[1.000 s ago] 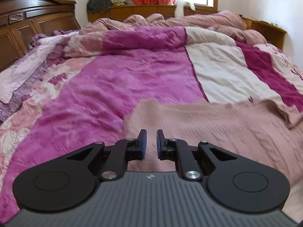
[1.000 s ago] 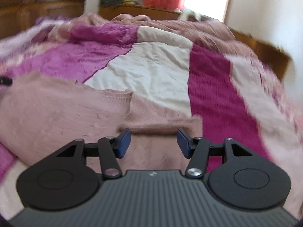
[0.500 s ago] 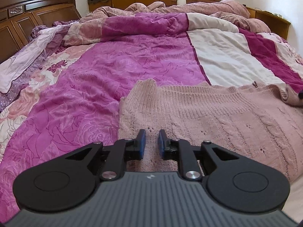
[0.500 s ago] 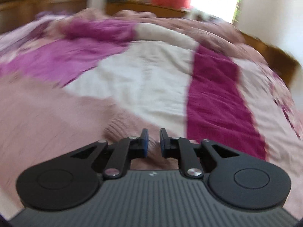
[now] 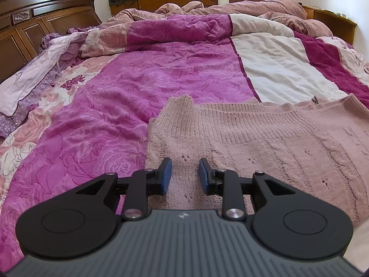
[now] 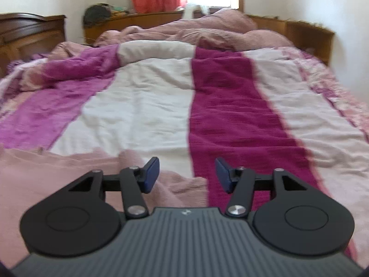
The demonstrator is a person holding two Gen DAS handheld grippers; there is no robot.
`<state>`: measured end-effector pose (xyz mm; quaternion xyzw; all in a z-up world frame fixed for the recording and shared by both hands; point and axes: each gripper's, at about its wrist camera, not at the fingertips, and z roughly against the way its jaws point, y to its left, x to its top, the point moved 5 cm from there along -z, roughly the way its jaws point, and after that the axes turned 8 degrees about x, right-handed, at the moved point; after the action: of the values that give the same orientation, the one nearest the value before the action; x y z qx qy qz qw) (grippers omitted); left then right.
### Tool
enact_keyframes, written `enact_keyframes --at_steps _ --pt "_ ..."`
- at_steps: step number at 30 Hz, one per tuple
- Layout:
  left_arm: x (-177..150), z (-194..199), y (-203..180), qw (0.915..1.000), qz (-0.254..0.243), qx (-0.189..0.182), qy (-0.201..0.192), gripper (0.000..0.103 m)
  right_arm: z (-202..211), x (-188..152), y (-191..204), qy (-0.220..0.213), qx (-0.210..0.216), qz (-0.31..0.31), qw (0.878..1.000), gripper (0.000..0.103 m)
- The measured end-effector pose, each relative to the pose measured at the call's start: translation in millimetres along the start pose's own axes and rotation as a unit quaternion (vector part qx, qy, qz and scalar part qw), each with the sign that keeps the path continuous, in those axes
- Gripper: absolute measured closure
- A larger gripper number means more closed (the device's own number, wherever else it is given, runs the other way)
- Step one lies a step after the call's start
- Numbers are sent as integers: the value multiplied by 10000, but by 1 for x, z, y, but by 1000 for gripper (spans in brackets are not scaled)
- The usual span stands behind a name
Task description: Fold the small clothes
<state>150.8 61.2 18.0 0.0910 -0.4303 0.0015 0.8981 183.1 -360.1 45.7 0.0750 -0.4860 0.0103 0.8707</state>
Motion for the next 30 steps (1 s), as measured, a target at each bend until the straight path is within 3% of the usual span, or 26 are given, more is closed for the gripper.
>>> enact_keyframes --at_steps 7,10,11,15,19,26,30 --pt "-1 1 -1 10000 -55 50 -24 64 -38 -4 -9 612 872 -1054 9887 48" --pt "-2 1 -1 10000 -45 42 -21 62 -38 -11 10 645 1028 -667 9904 75" --pt "-2 1 0 10000 -29 29 -16 62 -35 -14 18 647 1135 -487 9902 76" --pt "-4 0 0 10000 -3 21 -8 61 -20 -25 51 736 1583 321 9841 76" --pt "-4 -1 -1 10000 -8 35 -19 61 -13 -29 63 783 1598 893 9800 76" --pt "-4 -1 -1 10000 -19 29 -21 61 -22 -27 51 827 1411 561 9849 74" --pt "-4 -1 -1 10000 -20 33 -22 61 -26 -26 40 773 1671 -45 9829 71"
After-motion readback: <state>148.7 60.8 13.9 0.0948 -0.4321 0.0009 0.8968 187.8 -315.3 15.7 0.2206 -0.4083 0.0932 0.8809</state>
